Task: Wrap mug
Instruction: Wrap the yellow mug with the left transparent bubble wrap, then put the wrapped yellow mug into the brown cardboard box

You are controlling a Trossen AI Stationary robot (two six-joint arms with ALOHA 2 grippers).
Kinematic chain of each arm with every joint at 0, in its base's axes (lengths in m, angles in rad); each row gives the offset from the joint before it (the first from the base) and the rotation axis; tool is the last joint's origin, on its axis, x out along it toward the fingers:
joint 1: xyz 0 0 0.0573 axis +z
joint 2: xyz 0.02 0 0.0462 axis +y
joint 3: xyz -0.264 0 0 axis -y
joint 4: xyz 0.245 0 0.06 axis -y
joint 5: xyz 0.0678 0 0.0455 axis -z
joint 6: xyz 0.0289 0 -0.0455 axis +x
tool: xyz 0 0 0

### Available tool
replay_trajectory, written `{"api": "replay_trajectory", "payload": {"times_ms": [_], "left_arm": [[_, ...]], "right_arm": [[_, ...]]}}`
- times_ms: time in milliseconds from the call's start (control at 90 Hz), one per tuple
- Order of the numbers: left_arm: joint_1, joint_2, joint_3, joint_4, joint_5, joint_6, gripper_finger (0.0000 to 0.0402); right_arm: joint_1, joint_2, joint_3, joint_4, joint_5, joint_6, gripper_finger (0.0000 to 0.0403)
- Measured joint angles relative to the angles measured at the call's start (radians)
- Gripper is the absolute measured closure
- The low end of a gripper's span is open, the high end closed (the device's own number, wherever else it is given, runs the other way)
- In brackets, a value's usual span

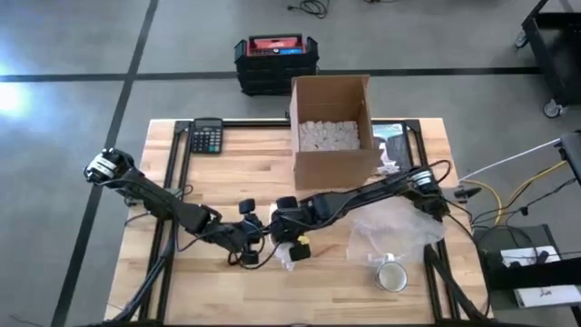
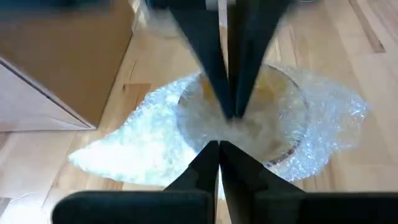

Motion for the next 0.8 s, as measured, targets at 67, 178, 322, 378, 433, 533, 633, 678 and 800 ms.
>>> {"api": "replay_trajectory", "payload": {"times_ms": [67, 178, 322, 378, 433, 533, 633, 678, 800], "left_arm": [[0.000, 0.000, 0.000, 0.000, 0.000, 0.000, 0.0402], [0.000, 0.000, 0.000, 0.000, 0.000, 0.000, 0.0402], [0.000, 0.000, 0.000, 0.000, 0.004, 0.000, 0.0402], [0.000, 0.000, 0.000, -0.001, 0.005, 0.000, 0.0402], [0.000, 0.000, 0.000, -0.001, 0.005, 0.000, 0.0402], [0.000, 0.000, 0.000, -0.003, 0.010, 0.000, 0.0402], [0.000, 0.000, 0.000, -0.005, 0.018, 0.000, 0.0402], [0.000, 0.000, 0.000, -0.005, 0.025, 0.000, 0.0402], [0.000, 0.000, 0.000, -0.005, 0.027, 0.000, 0.0402]], "right_arm": [[0.000, -0.033, 0.000, -0.031, 0.002, -0.005, 0.0403], [0.000, -0.063, 0.000, -0.051, -0.001, 0.020, 0.0403], [0.002, -0.075, 0.001, -0.058, -0.083, -0.055, 0.0401], [0.008, -0.067, 0.001, -0.061, -0.106, -0.086, 0.0392], [0.019, -0.059, 0.001, -0.064, -0.110, -0.100, 0.0376], [0.040, -0.046, 0.001, -0.075, -0.112, -0.137, 0.0332], [0.061, -0.031, -0.002, -0.076, -0.111, -0.186, 0.0280], [0.066, -0.019, -0.003, -0.076, -0.109, -0.206, 0.0258], [0.069, 0.016, -0.003, -0.085, -0.092, -0.233, 0.0213]]}}
